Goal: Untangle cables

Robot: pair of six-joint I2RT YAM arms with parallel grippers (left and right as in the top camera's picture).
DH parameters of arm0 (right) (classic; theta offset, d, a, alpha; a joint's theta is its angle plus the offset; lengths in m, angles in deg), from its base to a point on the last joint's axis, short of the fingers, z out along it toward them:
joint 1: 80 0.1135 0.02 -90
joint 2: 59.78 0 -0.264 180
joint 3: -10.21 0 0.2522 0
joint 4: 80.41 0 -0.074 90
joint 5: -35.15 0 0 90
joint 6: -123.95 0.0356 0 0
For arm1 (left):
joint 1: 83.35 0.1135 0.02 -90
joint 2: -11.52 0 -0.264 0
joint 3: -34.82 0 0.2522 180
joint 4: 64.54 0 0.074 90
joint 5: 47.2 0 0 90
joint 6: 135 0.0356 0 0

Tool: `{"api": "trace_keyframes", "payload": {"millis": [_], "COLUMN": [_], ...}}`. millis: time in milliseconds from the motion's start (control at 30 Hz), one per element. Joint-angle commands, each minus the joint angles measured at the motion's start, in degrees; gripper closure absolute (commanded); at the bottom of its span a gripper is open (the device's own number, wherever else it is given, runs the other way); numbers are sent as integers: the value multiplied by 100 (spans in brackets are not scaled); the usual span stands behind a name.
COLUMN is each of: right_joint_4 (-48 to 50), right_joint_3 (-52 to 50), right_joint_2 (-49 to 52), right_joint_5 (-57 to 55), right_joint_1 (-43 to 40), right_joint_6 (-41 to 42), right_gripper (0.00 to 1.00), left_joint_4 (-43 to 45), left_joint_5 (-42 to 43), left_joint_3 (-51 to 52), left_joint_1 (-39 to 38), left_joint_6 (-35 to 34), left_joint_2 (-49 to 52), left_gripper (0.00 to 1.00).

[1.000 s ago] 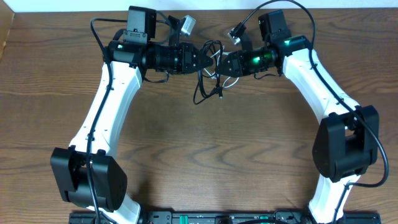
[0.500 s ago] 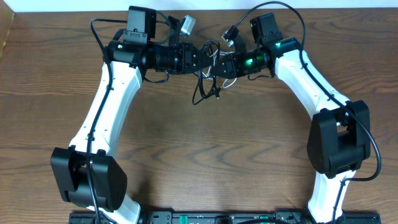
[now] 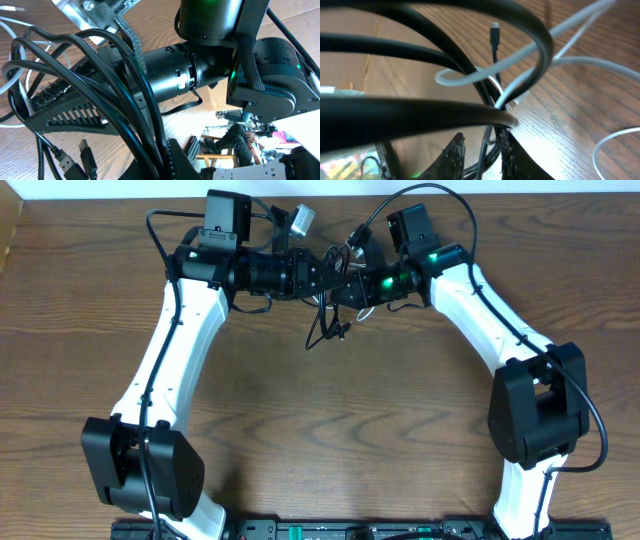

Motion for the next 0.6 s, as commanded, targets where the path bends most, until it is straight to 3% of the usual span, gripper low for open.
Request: {"api": "trace_keyframes", "payload": {"millis": [0, 300, 367, 467, 567], "right_joint_4": [-2, -4, -13, -52, -101], "right_joint_3": [59, 59, 59, 59, 59], "right_joint_2": [28, 28, 28, 28, 13], "right_joint_5": [-426, -1281, -1596, -1801, -1797], "right_joint_1": [39, 192, 251, 251, 210], "right_joint_6": [247, 496, 573, 658, 658], "right_gripper": [83, 91, 98, 99, 99], "left_joint_4": [37, 35, 35, -70, -328], "left_joint_5": [175, 175, 83, -557, -1770], "left_joint_3": [-33, -33, -33, -31, -31], "left_joint_1": [-4, -4, -4, -4, -4], "left_joint_6": [-11, -33, -31, -31, -70], "left_joint_2": [20, 20, 20, 20, 20], "left_gripper": [92, 92, 92, 93, 93]}}
